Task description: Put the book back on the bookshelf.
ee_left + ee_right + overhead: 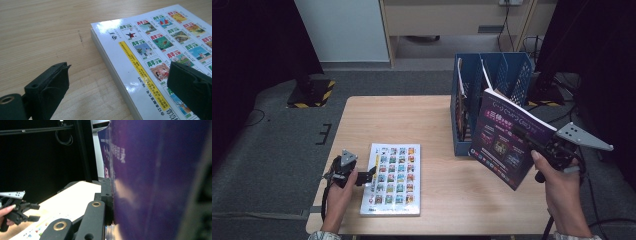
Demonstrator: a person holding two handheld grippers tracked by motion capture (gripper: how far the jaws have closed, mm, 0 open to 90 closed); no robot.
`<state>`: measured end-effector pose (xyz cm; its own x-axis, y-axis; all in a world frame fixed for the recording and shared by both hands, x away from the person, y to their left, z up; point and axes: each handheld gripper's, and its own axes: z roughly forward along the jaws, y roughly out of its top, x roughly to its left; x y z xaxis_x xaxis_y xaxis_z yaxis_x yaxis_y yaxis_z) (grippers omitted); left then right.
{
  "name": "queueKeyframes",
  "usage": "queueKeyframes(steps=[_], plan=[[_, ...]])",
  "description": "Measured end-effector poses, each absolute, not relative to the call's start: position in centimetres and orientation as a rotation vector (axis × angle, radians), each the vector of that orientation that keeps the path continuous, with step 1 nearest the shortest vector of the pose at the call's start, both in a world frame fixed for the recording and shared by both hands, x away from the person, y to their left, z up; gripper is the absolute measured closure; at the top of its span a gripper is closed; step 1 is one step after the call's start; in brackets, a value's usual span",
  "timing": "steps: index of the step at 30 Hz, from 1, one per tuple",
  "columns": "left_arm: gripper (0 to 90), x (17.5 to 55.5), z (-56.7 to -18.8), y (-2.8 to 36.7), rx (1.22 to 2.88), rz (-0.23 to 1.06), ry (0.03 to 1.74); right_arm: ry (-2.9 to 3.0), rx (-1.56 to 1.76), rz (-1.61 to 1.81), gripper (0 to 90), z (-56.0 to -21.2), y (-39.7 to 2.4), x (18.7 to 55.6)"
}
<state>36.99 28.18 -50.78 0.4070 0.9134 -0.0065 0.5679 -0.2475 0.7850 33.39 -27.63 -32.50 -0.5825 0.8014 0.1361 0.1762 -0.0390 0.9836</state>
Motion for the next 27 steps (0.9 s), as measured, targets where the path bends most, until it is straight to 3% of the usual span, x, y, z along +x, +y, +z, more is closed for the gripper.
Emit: queueKeyframes(steps=[27], plan=[[3.5, 37.0, -50.8, 28.2, 1.940, 0.602, 1.262, 1.650, 1.112, 1.509, 82.5, -30.0, -30.0, 35.2]])
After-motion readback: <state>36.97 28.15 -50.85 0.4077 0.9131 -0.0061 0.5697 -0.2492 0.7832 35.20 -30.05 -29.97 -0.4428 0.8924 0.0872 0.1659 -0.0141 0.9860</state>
